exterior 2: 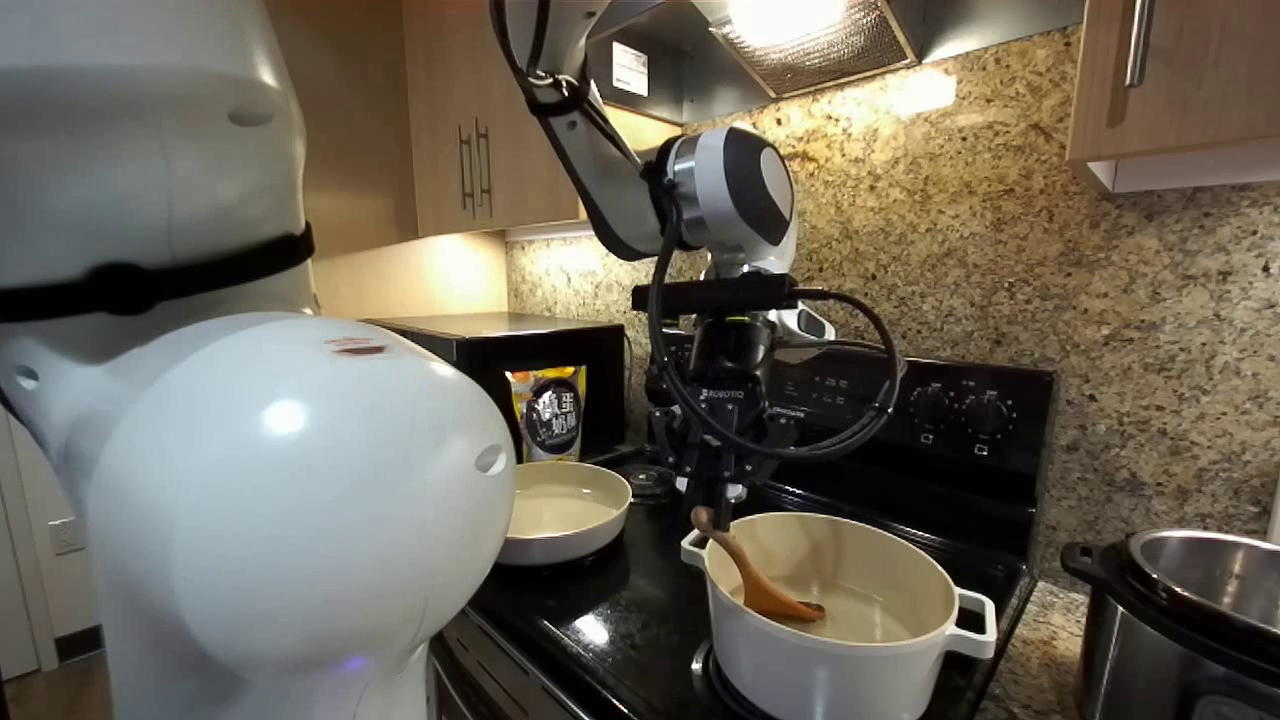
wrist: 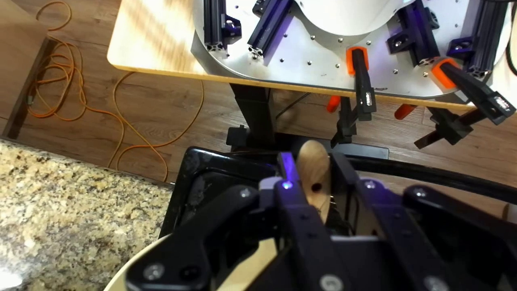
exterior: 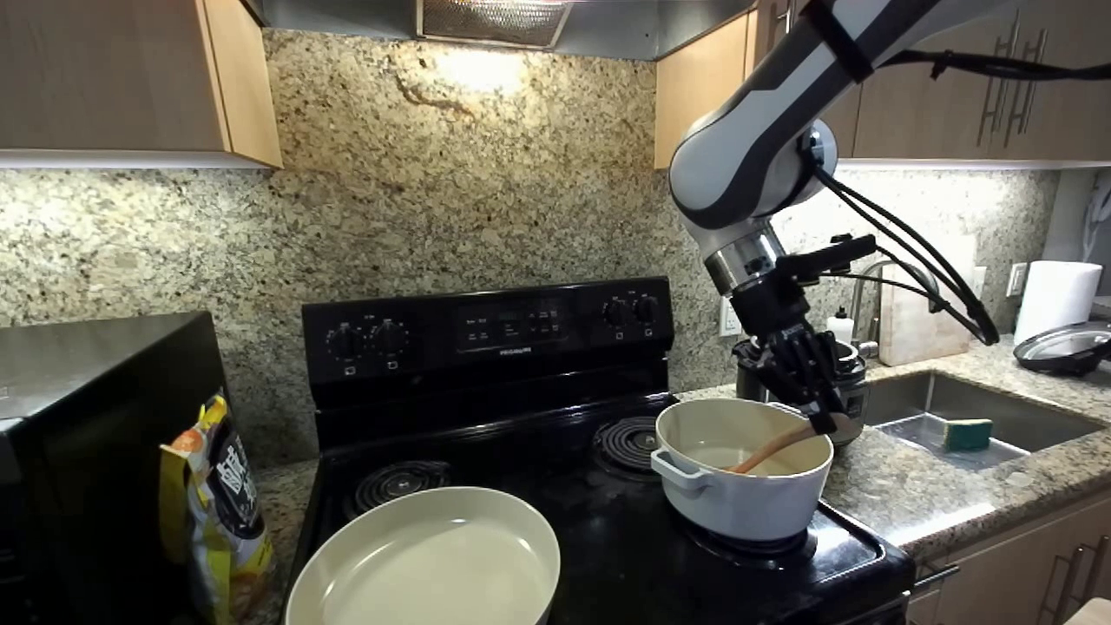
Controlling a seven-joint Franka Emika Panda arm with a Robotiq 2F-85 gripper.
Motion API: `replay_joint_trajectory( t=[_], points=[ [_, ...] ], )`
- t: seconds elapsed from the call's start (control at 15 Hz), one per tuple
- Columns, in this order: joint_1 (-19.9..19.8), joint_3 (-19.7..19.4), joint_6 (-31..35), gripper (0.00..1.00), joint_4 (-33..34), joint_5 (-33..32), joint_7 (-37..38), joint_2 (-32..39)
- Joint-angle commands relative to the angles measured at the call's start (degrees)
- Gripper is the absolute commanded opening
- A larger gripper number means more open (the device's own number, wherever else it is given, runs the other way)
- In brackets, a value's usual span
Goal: Use the cooking stick to stir the pot
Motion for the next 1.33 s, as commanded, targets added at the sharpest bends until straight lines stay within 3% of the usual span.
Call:
replay_joint_trajectory(
  t=[0.0,0.53,0.8,1.27],
  points=[
    [-0.6,-0.2,1.1,0.06,0.8,-0.6,0.2,0.8],
    [-3.3,-3.1,3.4,0.06,2.0,-0.5,1.0,3.2],
    [-4.5,-4.2,3.1,0.06,0.3,-0.6,1.3,0.3],
    [-3.2,-2.2,-0.1,0.06,-1.7,-1.6,1.2,-2.3]
  ],
)
